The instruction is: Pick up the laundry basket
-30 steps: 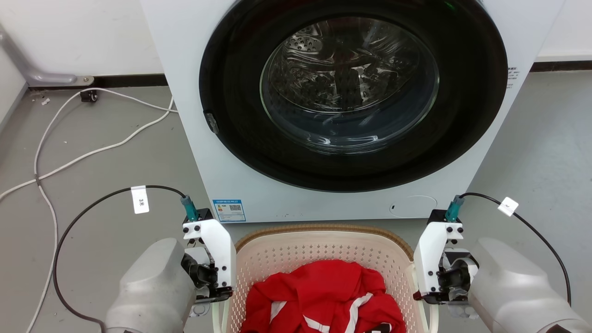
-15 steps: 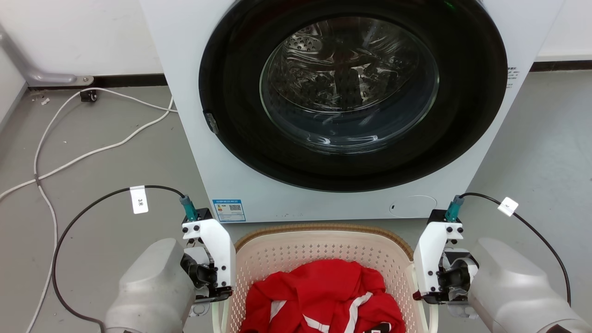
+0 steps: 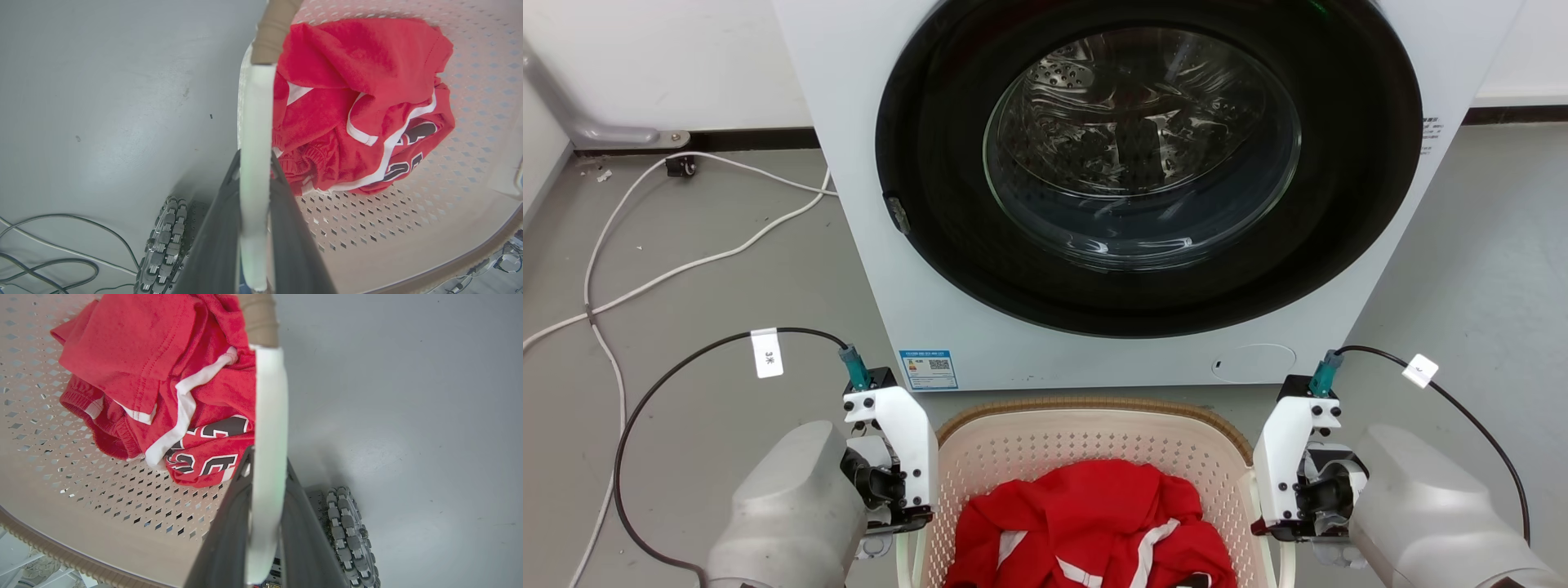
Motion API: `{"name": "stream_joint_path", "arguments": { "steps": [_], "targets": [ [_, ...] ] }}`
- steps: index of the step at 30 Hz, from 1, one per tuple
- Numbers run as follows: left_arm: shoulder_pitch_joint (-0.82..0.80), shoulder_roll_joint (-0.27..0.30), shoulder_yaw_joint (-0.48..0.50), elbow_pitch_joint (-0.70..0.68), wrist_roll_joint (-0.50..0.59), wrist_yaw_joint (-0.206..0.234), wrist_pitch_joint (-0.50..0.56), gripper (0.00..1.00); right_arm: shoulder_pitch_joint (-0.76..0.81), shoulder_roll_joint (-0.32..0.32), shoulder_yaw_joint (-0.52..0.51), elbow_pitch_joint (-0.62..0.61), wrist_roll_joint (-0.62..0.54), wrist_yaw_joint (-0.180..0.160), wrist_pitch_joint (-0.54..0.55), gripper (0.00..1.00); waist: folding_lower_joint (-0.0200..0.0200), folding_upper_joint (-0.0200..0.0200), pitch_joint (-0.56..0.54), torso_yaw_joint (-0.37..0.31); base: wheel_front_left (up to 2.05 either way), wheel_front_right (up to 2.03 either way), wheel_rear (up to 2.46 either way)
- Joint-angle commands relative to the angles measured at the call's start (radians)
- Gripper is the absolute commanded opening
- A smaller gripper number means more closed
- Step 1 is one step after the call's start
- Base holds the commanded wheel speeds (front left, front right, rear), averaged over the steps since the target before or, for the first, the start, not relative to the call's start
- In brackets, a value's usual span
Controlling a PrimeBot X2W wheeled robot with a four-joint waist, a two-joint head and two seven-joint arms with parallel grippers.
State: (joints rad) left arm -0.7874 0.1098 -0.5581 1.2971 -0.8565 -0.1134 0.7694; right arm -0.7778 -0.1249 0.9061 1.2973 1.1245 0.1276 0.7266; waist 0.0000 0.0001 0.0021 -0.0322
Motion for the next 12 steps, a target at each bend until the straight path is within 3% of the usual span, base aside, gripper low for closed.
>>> {"name": "stream_joint_path", "arguments": {
  "steps": [1,12],
  "targets": [
    [-0.013,-0.028,0.005,-0.013,-0.017,-0.009,-0.007,0.0,0.009,0.035,-0.005,-0.013,-0.001,0.006,0.003,0.0,0.0,-0.0001,0.0,0.0,0.0,0.0,0.0],
    [-0.008,-0.029,0.002,-0.013,-0.026,-0.007,0.0,0.0,0.012,0.039,-0.016,-0.013,-0.006,0.006,0.007,0.0,0.0,-0.0001,0.0,0.0,0.0,0.0,0.0]
  ]
}}
